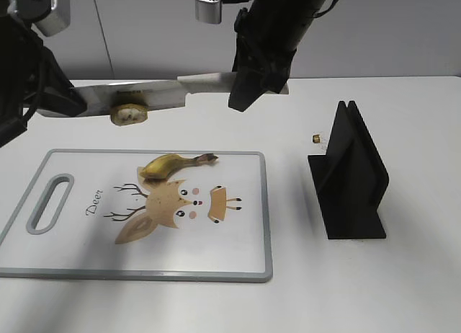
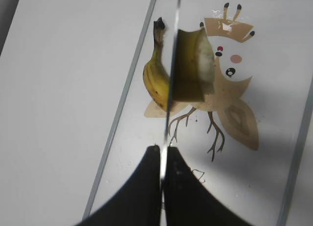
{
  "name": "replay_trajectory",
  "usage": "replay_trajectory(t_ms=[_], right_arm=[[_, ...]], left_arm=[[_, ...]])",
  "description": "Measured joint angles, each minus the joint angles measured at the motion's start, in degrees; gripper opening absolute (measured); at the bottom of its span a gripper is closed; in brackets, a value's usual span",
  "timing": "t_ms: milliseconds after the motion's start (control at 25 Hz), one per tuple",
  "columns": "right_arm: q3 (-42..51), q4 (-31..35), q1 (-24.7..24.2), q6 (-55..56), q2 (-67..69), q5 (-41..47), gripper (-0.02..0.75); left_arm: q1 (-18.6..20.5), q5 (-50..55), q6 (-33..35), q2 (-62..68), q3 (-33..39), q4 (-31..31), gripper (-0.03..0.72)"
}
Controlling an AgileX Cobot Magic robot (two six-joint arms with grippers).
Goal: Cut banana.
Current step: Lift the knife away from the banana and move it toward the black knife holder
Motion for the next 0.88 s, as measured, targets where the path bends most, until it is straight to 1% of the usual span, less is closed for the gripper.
replay_trajectory(t_ms=[40, 120, 160, 240, 400, 440, 520, 600, 640, 760, 880], right_arm=[[0.00, 0.00, 0.00, -0.28, 0.00, 0.00, 0.200], [0.00, 0.00, 0.00, -0.44, 0.00, 0.38, 0.193], [0.00, -0.08, 0.00, -0.44, 0.00, 0.59, 0.188], [0.18, -0.79, -0.24, -0.38, 0.00, 0.90, 0.172], [0.24, -1.39, -0.29, 0.04, 0.00, 0.90, 0.162], [0.24, -1.65, -0.36, 0.42, 0.00, 0.78, 0.160], [0.27, -2.04, -0.45, 0.70, 0.00, 0.70, 0.160], [0.27, -2.18, -0.45, 0.89, -0.12, 0.65, 0.160], [0.27, -2.41, -0.50, 0.91, -0.25, 0.65, 0.160], [0.27, -3.29, -0.56, 1.40, -1.07, 0.65, 0.160], [0.27, -4.05, -0.56, 4.04, -2.17, 0.65, 0.160]], left_arm=[[0.00, -0.05, 0.00, 0.00, 0.00, -0.06, 0.004], [0.05, -0.49, -0.12, 0.00, 0.00, -0.10, 0.057], [0.11, -0.91, -0.33, -0.07, 0.00, -0.10, 0.100], [0.54, -1.45, -0.63, -0.18, 0.00, 0.05, 0.210], [0.60, -1.61, -0.83, -0.18, 0.00, -0.71, 0.411], [0.60, -1.61, -0.83, -0.24, 0.00, -1.03, 0.440], [0.60, -1.69, -0.90, -0.41, 0.00, -1.31, 0.489], [0.70, -3.17, -1.50, -1.03, 0.11, -1.31, 0.515], [0.92, -4.44, -2.97, -1.80, 0.11, -1.25, 0.525], [2.68, -10.57, -10.04, -4.84, 0.11, 0.12, 0.546], [5.03, -12.64, -17.43, -8.02, 0.11, 2.46, 0.552]])
